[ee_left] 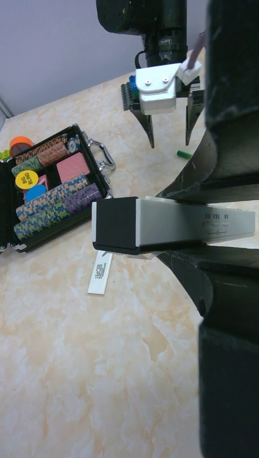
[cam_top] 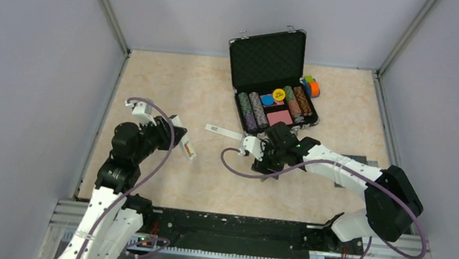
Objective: Load the batteries into the remote control
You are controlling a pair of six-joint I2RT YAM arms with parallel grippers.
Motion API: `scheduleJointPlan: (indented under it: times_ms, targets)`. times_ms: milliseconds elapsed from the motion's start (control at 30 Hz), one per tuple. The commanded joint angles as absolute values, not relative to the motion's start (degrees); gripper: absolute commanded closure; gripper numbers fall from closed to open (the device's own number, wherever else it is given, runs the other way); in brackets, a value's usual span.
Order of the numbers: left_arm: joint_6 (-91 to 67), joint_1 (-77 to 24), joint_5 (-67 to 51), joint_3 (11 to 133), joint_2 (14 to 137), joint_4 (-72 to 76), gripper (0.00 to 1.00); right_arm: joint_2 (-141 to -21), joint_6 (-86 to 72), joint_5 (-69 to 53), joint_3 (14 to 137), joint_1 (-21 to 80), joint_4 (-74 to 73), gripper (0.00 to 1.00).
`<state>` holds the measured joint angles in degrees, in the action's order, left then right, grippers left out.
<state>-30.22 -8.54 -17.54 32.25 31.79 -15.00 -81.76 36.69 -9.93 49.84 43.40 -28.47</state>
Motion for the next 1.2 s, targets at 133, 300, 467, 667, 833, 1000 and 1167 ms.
scheduleJointPlan:
  times_ms: [133,300,467,667,833,1000,1167]
  targets:
    - [-28.6,-8.5,-15.8,35.8,33.3,-10.7,1.00,-85.4,47.2,-12.7,48.0,44.3,-29.5,0.39]
    - [-28.6,-8.4,-15.4,35.8,34.0,-10.2,1.00,-86.1,48.9,-12.0,46.9,44.3,-29.5,0.39]
    - [-28.4,-8.4,-15.5,35.8,34.8,-9.8,1.00,-86.9,49.6,-12.8,46.9,44.4,-29.5,0.40]
    - [-28.1,-8.4,-15.4,35.9,35.7,-9.0,1.00,-88.4,50.5,-15.1,46.5,44.4,-29.2,0.42]
    - [-27.8,-8.3,-15.5,35.9,36.1,-8.7,1.00,-90.3,49.7,-17.6,47.1,44.4,-28.9,0.52]
    - [-27.9,-8.3,-15.6,35.6,36.1,-8.7,1.00,-92.0,49.0,-17.0,47.9,44.4,-31.0,0.75]
    - [-27.9,-8.2,-15.4,35.5,36.0,-8.9,1.00,-92.4,46.3,-17.0,48.3,44.4,-30.6,0.89]
